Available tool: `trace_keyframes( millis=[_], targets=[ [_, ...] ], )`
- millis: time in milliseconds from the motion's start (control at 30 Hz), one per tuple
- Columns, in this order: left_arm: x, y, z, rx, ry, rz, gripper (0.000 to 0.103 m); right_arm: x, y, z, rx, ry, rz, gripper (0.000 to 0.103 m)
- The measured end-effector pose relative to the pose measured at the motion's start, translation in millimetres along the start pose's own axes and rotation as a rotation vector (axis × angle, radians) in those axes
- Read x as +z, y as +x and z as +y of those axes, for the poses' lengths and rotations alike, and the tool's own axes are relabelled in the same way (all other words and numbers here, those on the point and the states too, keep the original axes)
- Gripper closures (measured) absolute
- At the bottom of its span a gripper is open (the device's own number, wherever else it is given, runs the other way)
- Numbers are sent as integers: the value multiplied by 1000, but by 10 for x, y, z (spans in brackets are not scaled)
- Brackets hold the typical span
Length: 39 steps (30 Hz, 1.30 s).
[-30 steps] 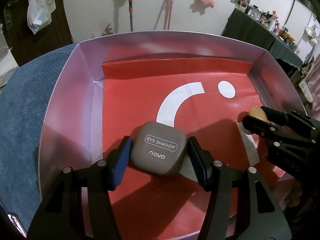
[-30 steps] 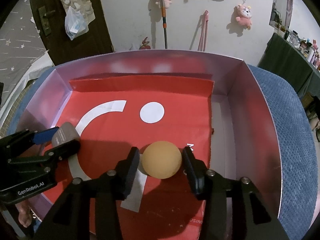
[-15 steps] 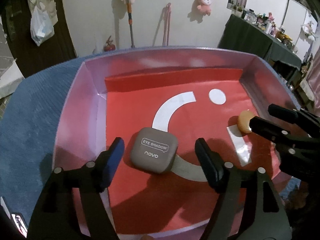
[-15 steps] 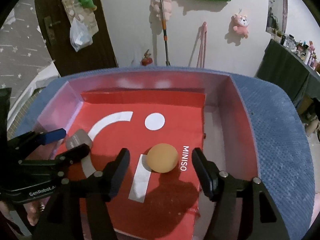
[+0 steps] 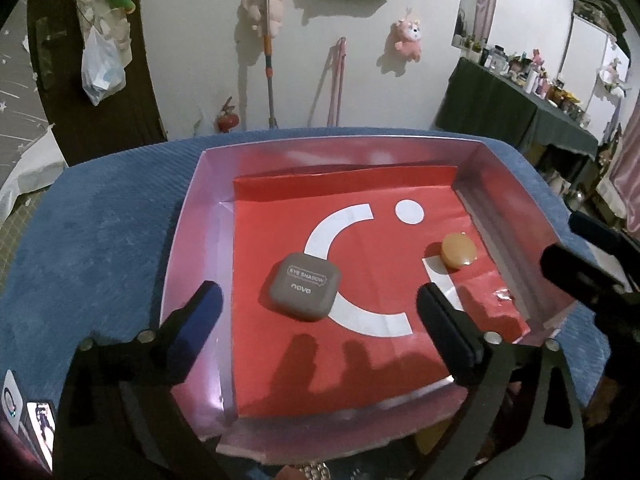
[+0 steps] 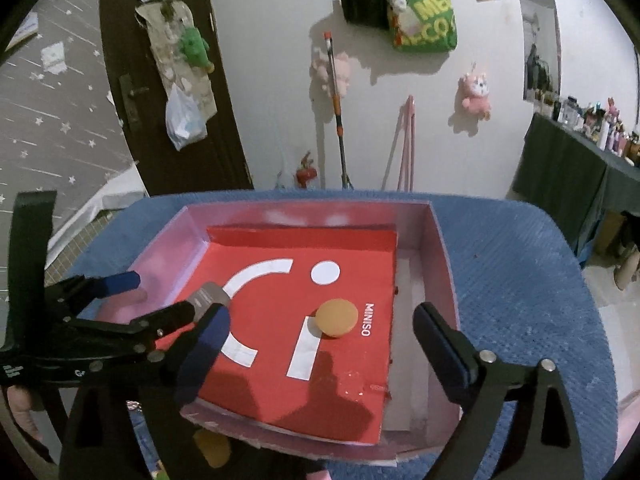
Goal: Organize rigid objects
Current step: 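Withdraw both tools from the box back toward the remaining items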
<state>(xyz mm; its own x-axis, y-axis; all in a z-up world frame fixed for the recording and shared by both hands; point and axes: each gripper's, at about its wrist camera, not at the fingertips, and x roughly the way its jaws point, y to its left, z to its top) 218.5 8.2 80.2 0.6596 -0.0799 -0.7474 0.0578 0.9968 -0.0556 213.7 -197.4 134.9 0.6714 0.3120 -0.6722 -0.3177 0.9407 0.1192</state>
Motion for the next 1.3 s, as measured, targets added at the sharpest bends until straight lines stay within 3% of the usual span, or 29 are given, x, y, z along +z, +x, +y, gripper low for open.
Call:
trace_keyframes(
  millis=[100, 533, 900, 1300],
  targets=[
    [-49, -133, -19, 15, 5, -35, 0, -17, -162, 19, -7, -8, -53, 1],
    [-267, -541, -149, 62, 31, -113, 0, -259, -665, 167, -56, -70, -209, 0],
    [-479, -750, -220, 79, 33, -145, 0, -492, -873, 224, -62, -69, -222, 0],
    [-772, -737, -221, 22, 20, -107, 0, -811, -941, 251, -45, -69, -192, 0]
  ],
)
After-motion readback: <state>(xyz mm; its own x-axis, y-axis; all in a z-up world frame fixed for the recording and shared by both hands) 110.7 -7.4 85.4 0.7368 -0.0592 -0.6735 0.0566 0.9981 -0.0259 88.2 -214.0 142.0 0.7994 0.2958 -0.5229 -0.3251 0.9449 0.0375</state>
